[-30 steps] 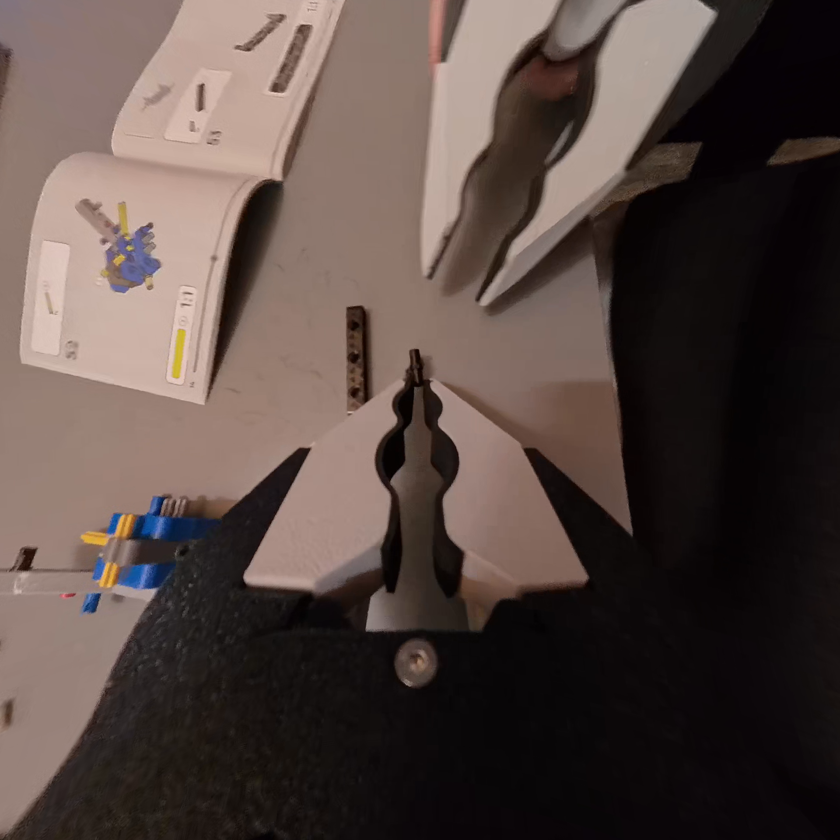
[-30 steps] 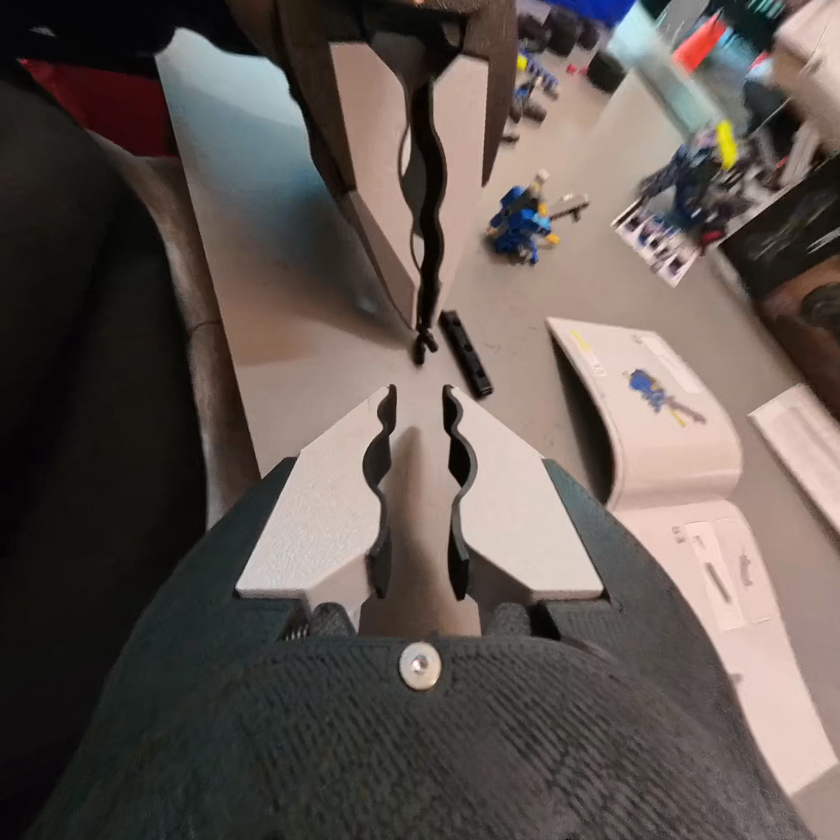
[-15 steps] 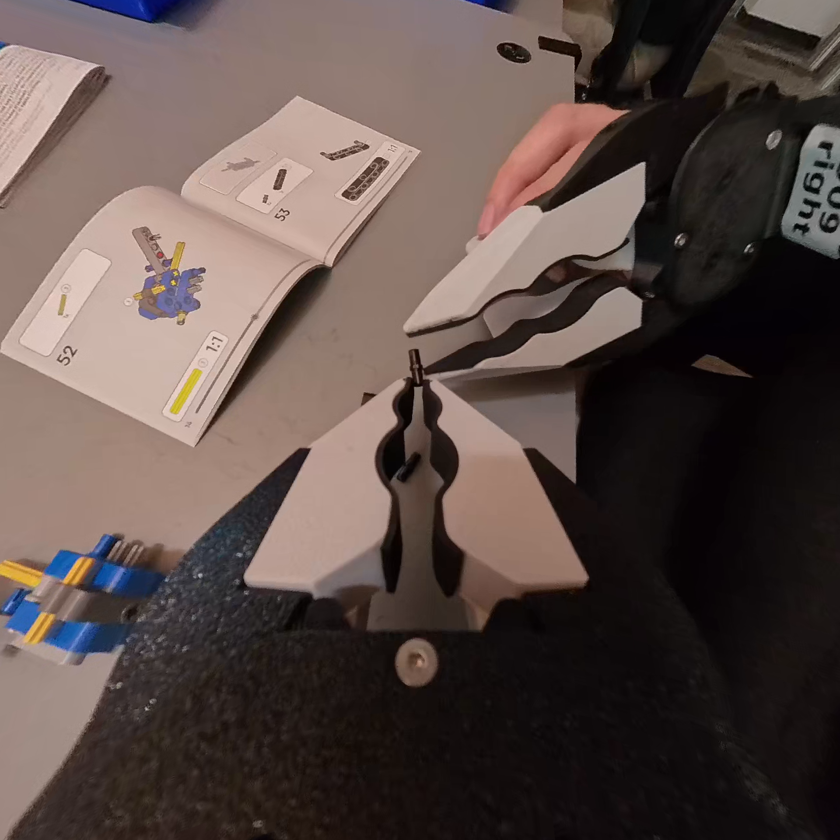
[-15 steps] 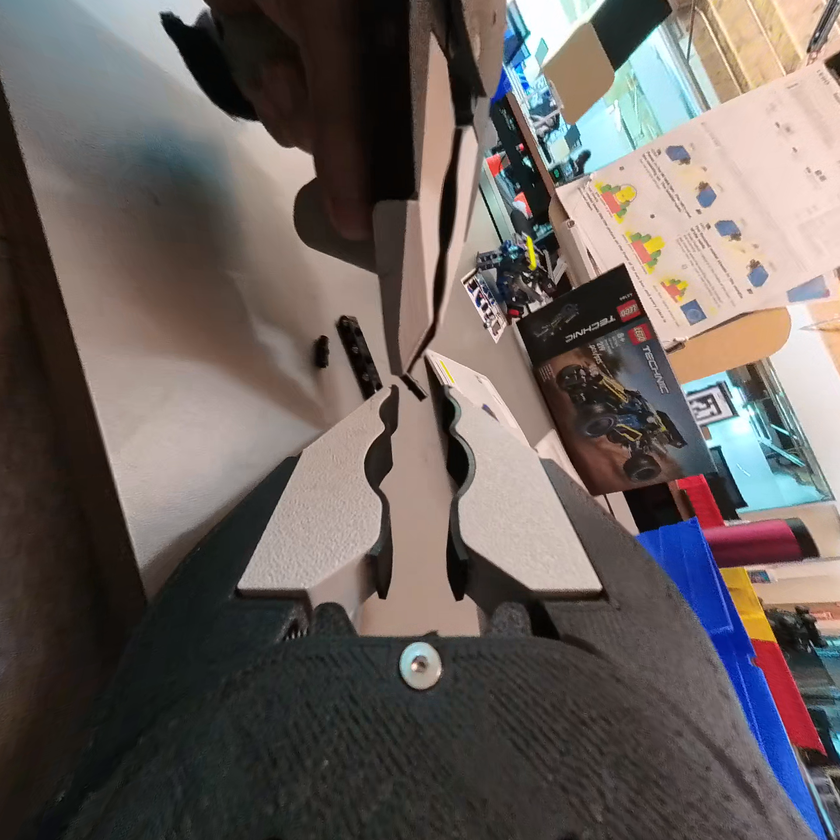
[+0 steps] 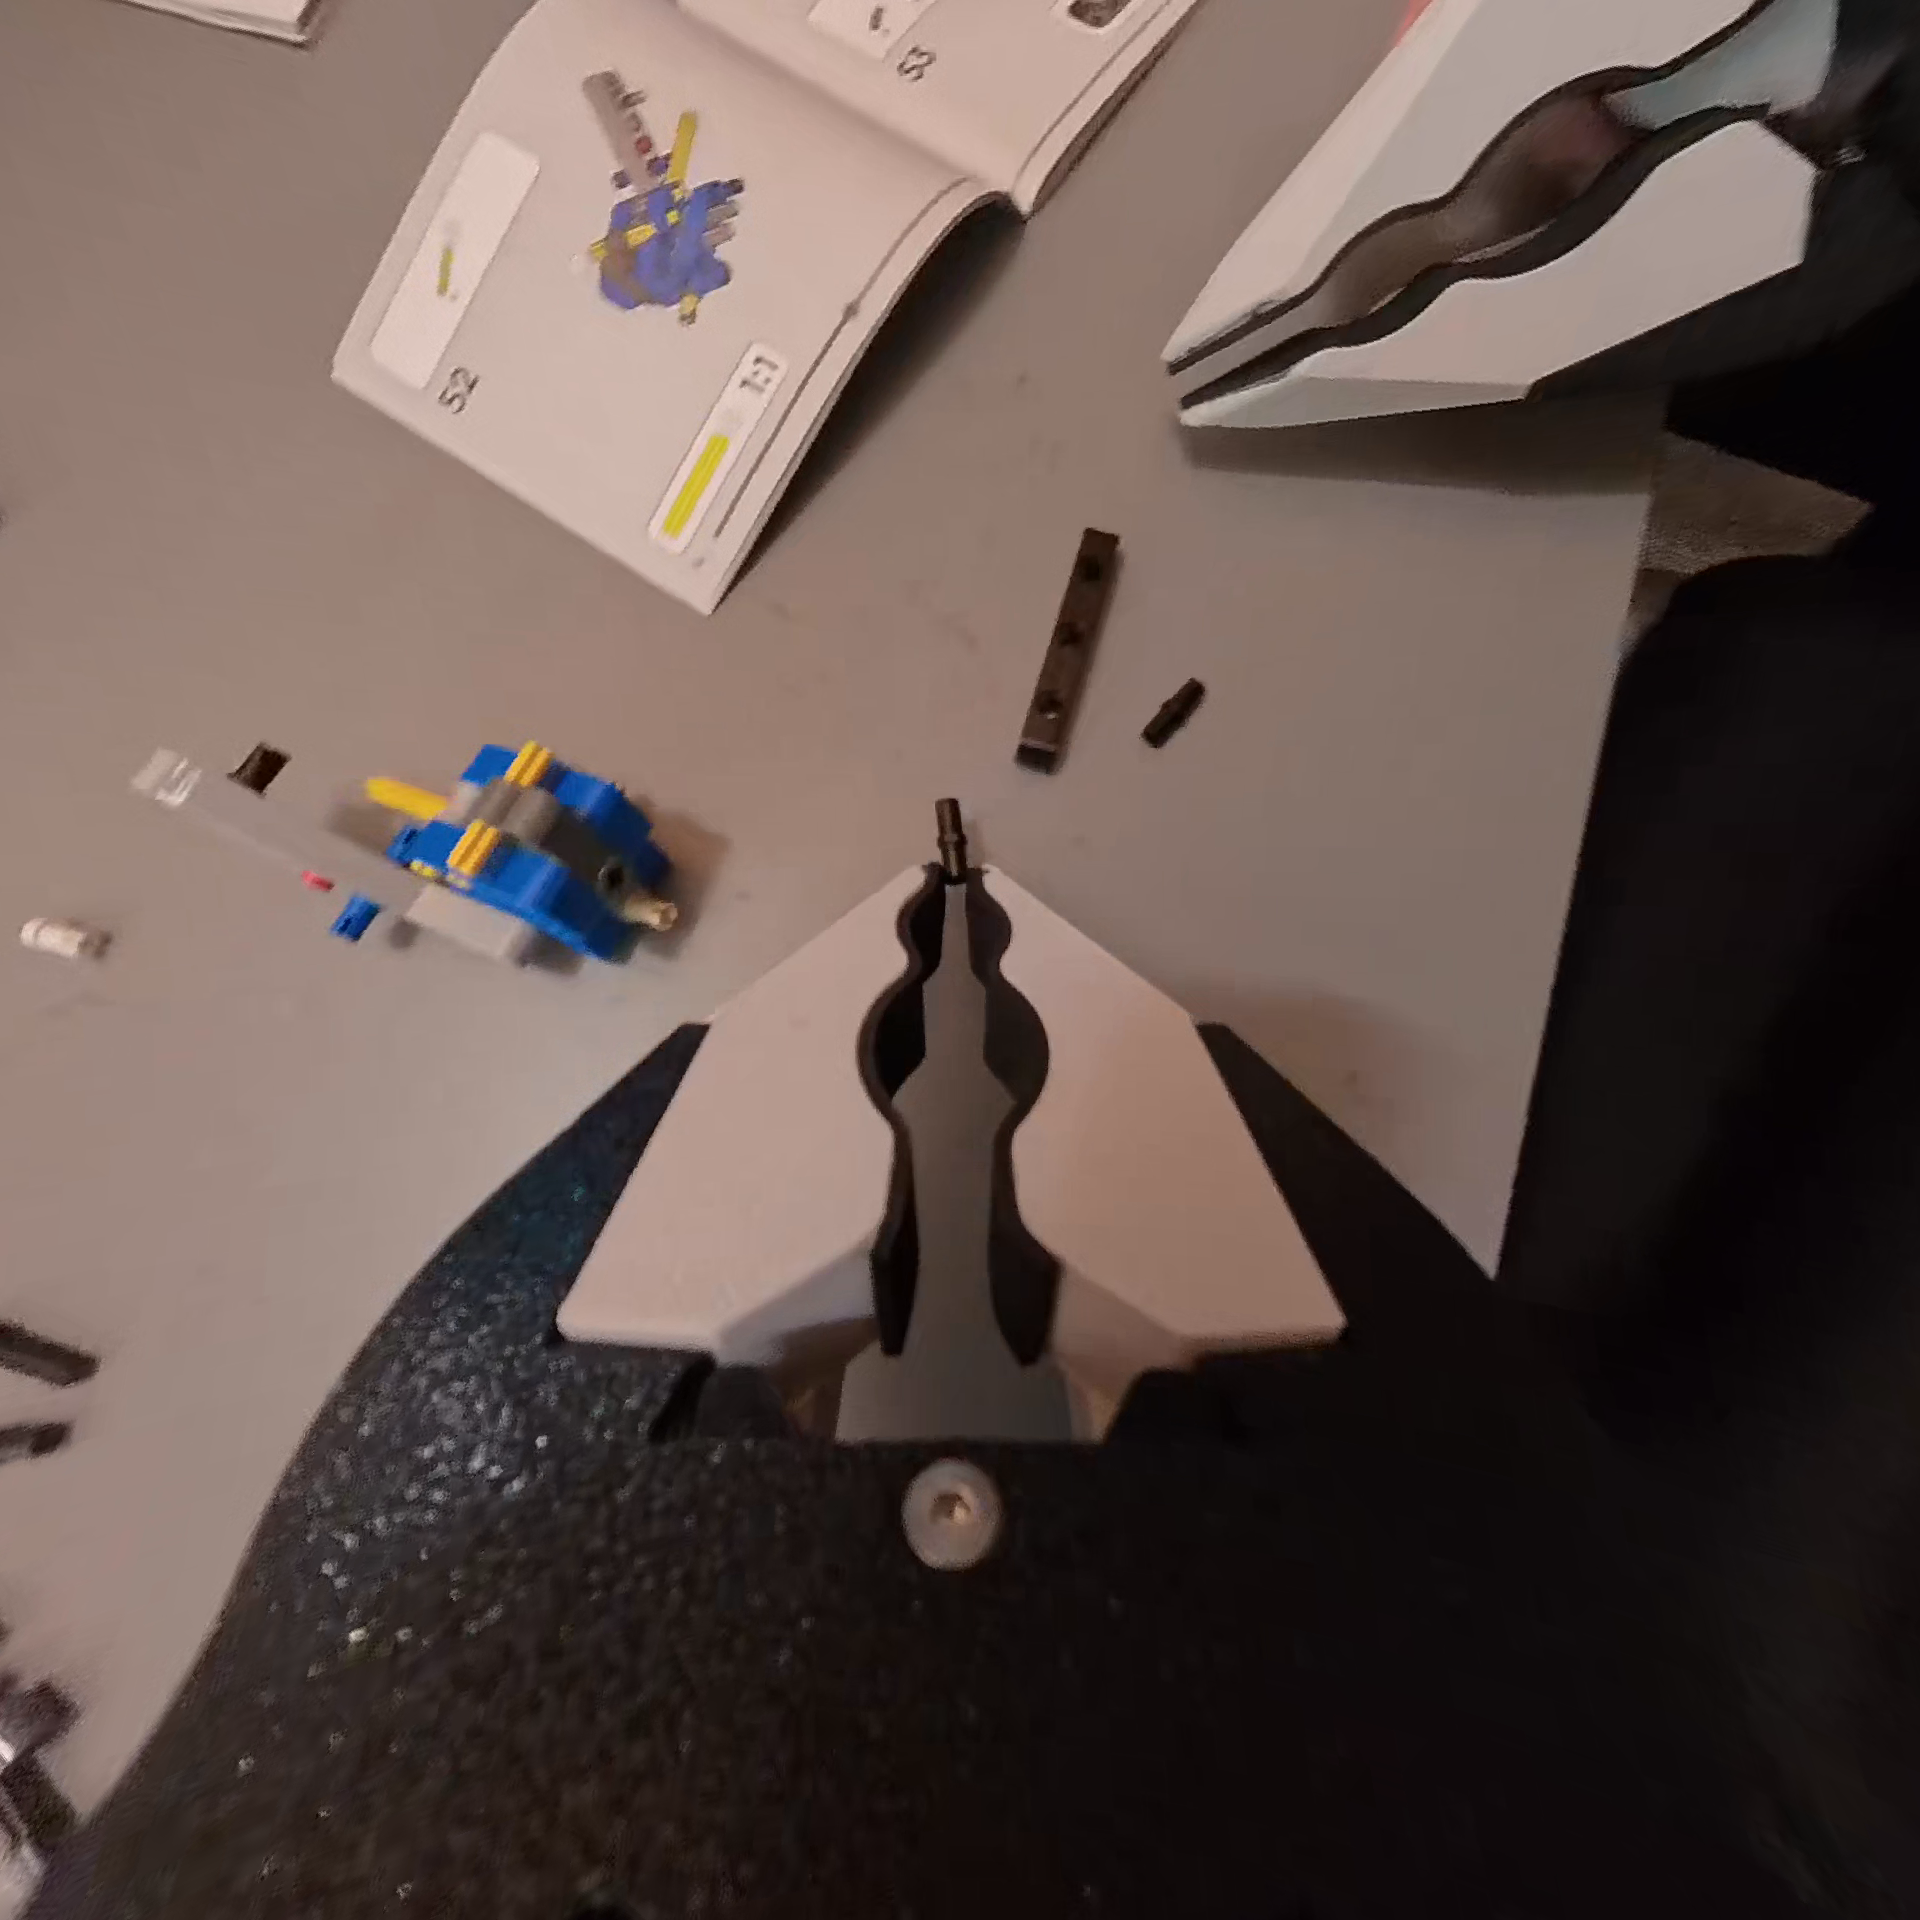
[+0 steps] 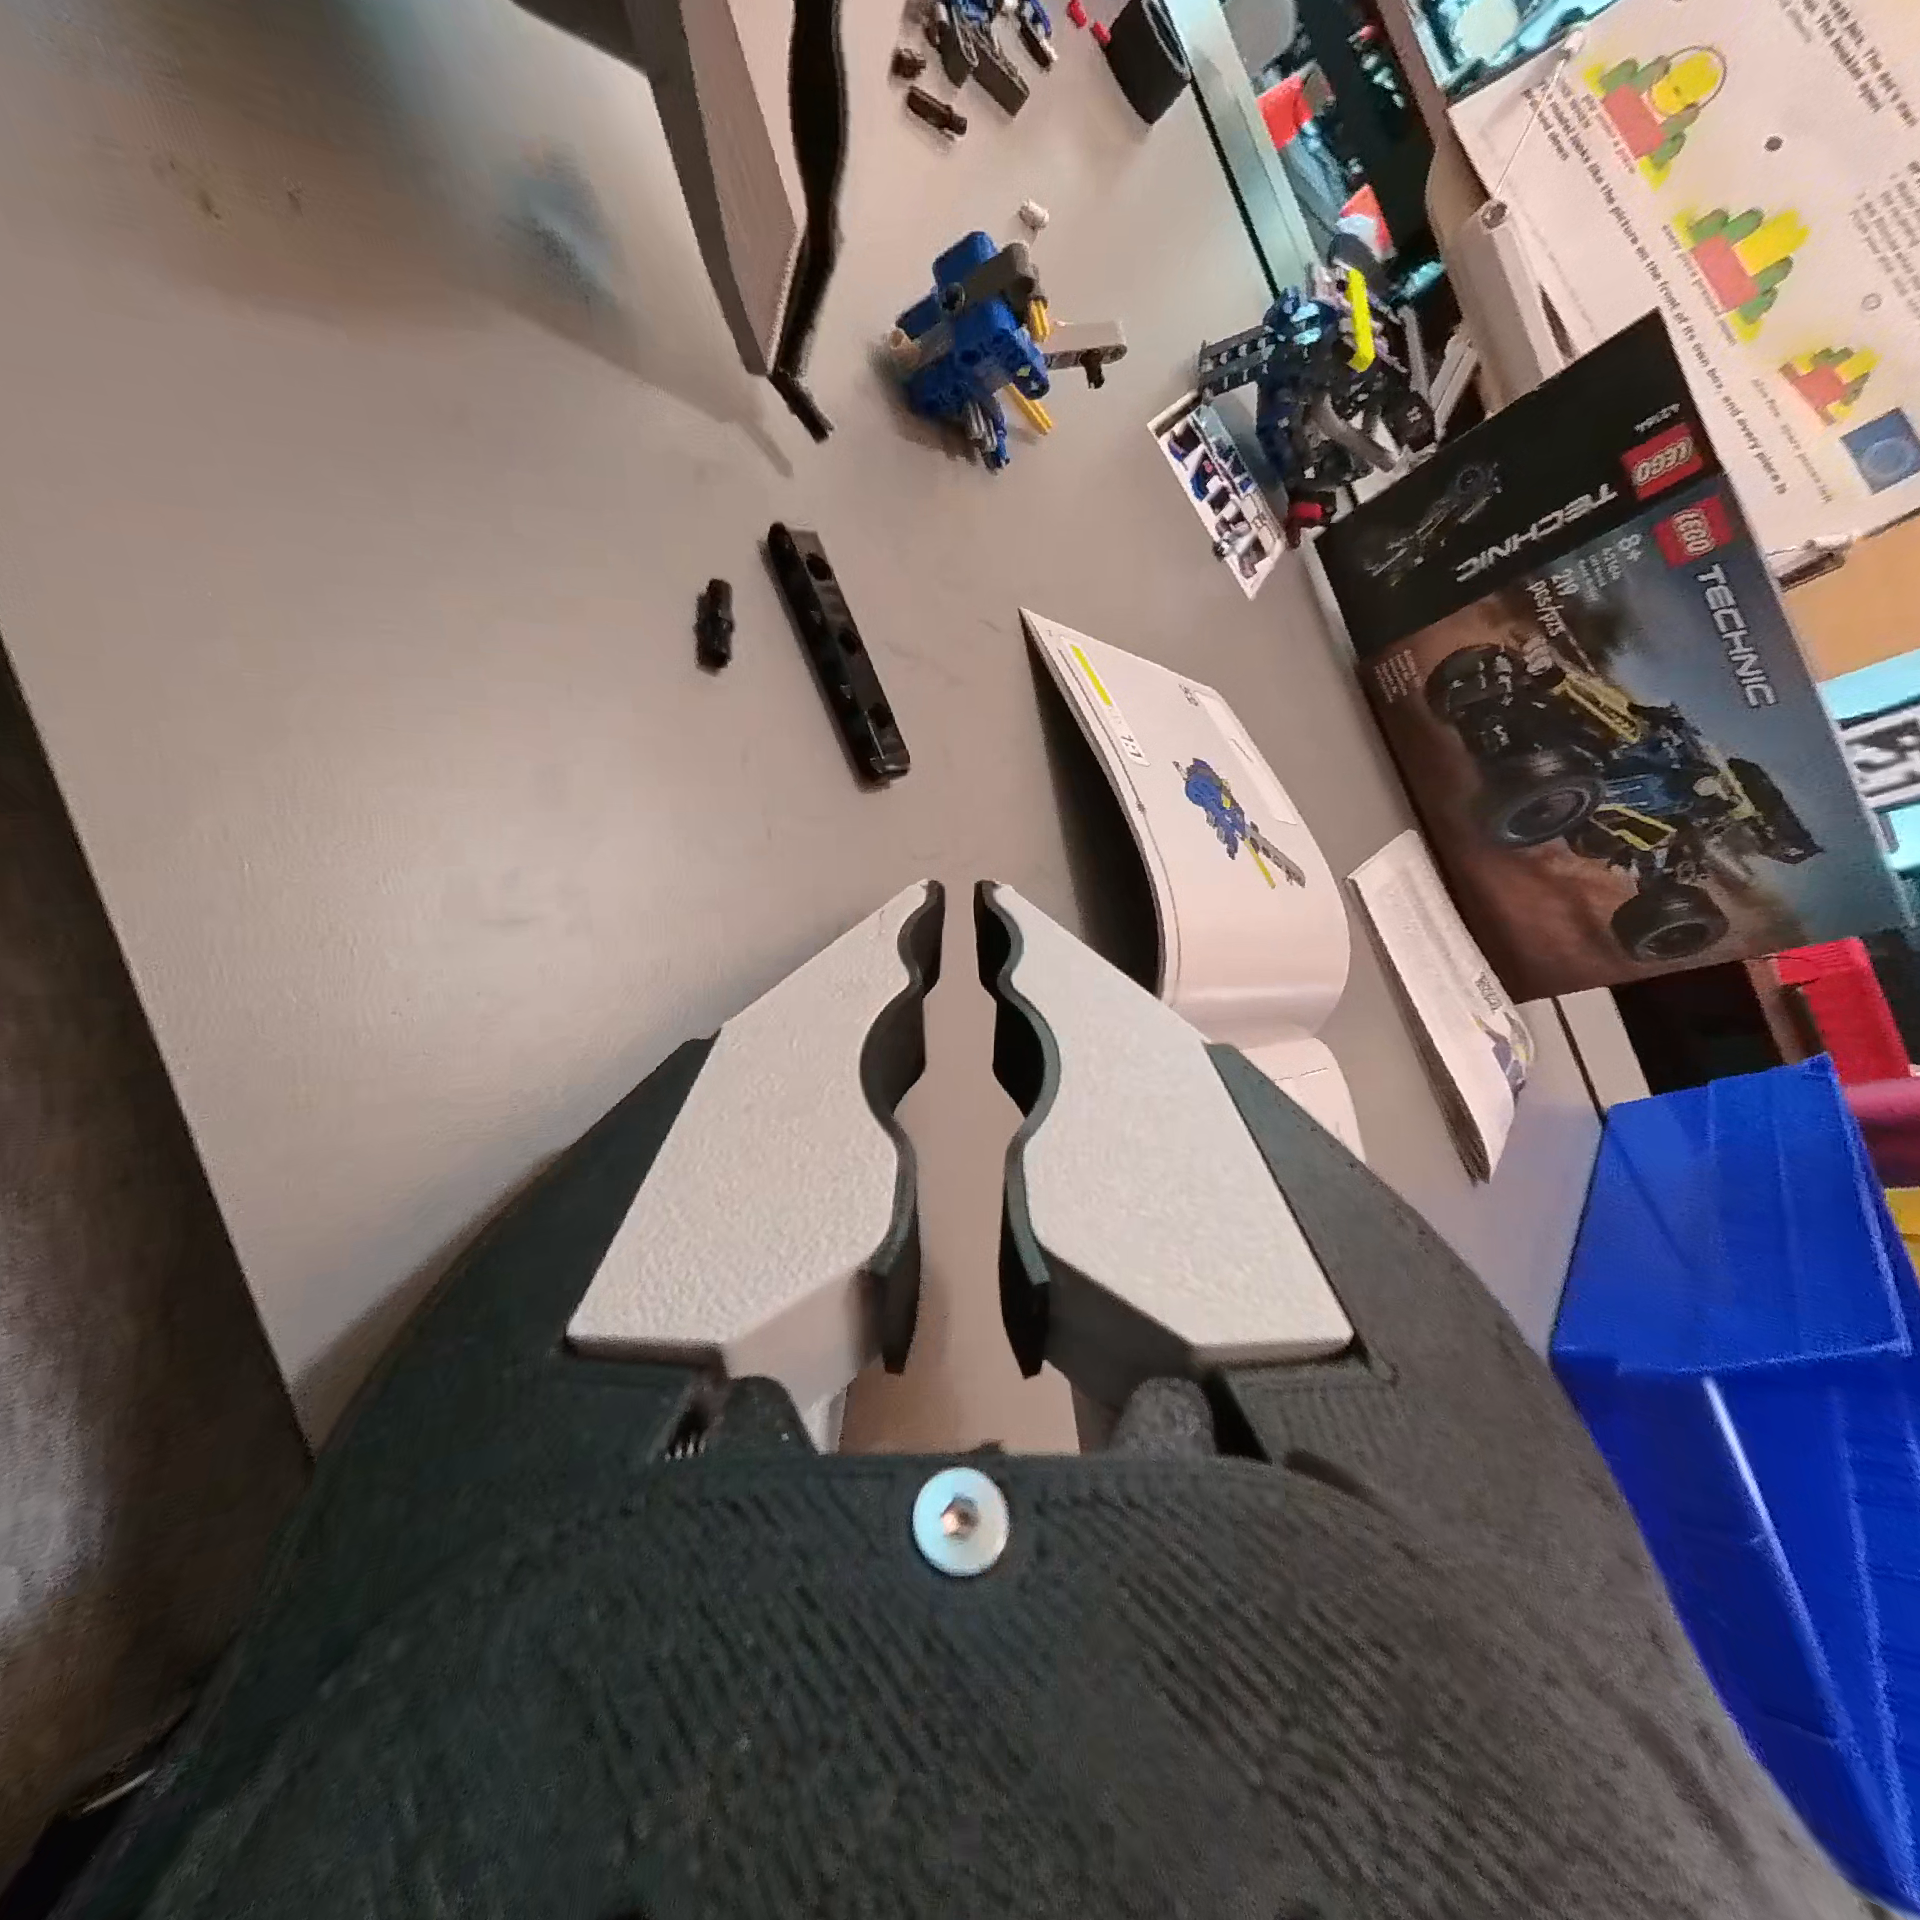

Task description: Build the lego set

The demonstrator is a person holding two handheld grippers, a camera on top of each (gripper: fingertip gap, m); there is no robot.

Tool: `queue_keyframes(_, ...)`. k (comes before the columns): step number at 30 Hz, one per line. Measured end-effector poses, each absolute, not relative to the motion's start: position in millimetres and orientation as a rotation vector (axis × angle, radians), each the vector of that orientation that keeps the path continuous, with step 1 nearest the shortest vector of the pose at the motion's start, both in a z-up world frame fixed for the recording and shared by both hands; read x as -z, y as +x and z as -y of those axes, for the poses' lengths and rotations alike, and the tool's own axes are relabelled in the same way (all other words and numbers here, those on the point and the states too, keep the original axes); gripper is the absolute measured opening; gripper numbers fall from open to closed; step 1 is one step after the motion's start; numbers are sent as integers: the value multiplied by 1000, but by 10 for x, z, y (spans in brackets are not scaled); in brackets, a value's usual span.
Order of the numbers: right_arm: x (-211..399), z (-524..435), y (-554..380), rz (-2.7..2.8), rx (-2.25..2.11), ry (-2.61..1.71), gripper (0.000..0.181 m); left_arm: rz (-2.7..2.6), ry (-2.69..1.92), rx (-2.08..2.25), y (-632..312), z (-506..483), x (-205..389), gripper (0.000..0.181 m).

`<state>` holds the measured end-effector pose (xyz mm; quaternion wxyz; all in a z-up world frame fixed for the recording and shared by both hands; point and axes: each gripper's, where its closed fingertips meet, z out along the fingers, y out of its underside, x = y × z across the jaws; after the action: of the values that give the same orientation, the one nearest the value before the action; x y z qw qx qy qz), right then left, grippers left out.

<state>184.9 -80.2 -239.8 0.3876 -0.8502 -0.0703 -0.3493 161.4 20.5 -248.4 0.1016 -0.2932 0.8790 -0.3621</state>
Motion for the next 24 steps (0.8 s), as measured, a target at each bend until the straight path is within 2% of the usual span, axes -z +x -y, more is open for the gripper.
queue_keyframes(8,2392,619,1712,237,589,-2197,14,-2597,-867,1036,1630,-239,2559,1)
queue_keyframes(13,2462,560,1727,208,362,-2229,27,-2571,-835,1069,1639,-223,2477,13)
queue_keyframes(21,2519,486,1819,284,259,-2267,5,-2587,-434,1074,1553,86,2441,18)
queue_keyframes(24,2495,452,1846,297,270,-2255,16,-2610,-349,1042,1548,140,2504,21)
